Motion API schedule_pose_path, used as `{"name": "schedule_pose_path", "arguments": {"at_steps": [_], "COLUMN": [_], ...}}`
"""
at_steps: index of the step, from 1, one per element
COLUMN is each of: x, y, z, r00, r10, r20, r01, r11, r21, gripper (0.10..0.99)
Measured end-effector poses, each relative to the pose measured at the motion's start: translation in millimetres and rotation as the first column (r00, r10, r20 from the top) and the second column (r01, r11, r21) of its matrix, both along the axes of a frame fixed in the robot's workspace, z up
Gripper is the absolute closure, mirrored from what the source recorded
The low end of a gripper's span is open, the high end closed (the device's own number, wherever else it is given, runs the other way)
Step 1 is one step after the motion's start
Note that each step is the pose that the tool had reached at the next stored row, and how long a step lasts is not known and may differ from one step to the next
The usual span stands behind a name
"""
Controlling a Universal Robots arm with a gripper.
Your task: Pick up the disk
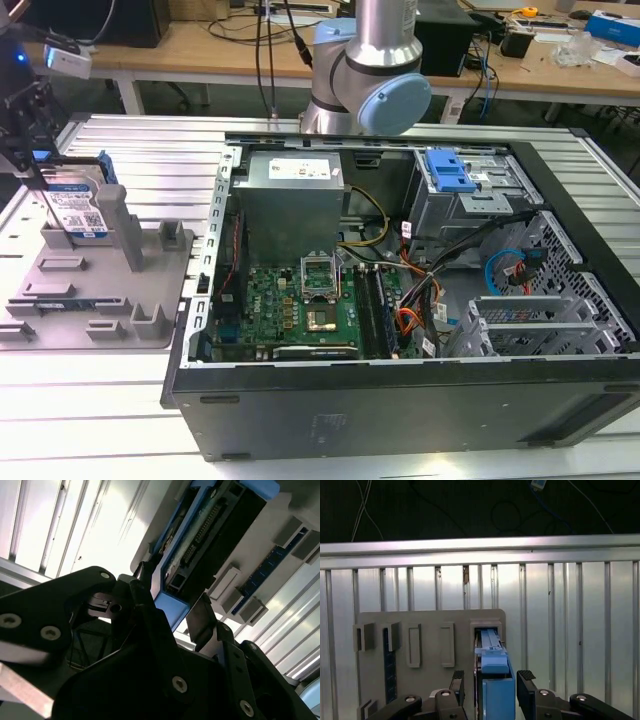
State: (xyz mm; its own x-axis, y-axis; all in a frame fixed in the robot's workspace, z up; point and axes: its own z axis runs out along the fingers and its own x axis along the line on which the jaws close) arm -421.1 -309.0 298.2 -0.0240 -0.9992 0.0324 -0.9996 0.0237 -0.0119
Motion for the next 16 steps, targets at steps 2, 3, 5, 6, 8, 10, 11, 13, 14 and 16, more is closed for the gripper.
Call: {"name": "schedule_pose_path", "arguments": {"at_steps": [2, 3, 5, 6, 8, 10, 11, 13, 14, 16], "x": [-0.2, -0.3, -0.3, -0.3, -0.3, -0.4, -0.3, -0.4, -0.4, -0.4], "y": [0.0, 0.0, 0.0, 0.0, 0.0, 0.0, 0.0, 0.0, 0.0, 0.0], "z": [-1.1, -1.5, -1.7, -1.9, -1.9, -2.0, -2.0, -2.0, -2.0, -2.0], "r00": [1.0, 1.0, 1.0, 1.0, 1.0, 1.0, 1.0, 1.0, 1.0, 1.0], "r10": [0.0, 0.0, 0.0, 0.0, 0.0, 0.0, 0.0, 0.0, 0.0, 0.0], "r20": [-0.0001, -0.0003, -0.0003, -0.0002, -0.0001, -0.0001, -0.0001, 0.0, -0.0001, 0.0], "r01": [0.0, 0.0, 0.0, 0.0, 0.0, 0.0, 0.0, 0.0, 0.0, 0.0], "r11": [1.0, 1.0, 1.0, 1.0, 1.0, 1.0, 1.0, 1.0, 1.0, 1.0], "r21": [0.0, 0.0, 0.0, 0.0, 0.0, 0.0, 0.0, 0.0, 0.0, 0.0], "gripper": [0.545, 0.545, 0.545, 0.545, 0.545, 0.545, 0.545, 0.694, 0.694, 0.694]}}
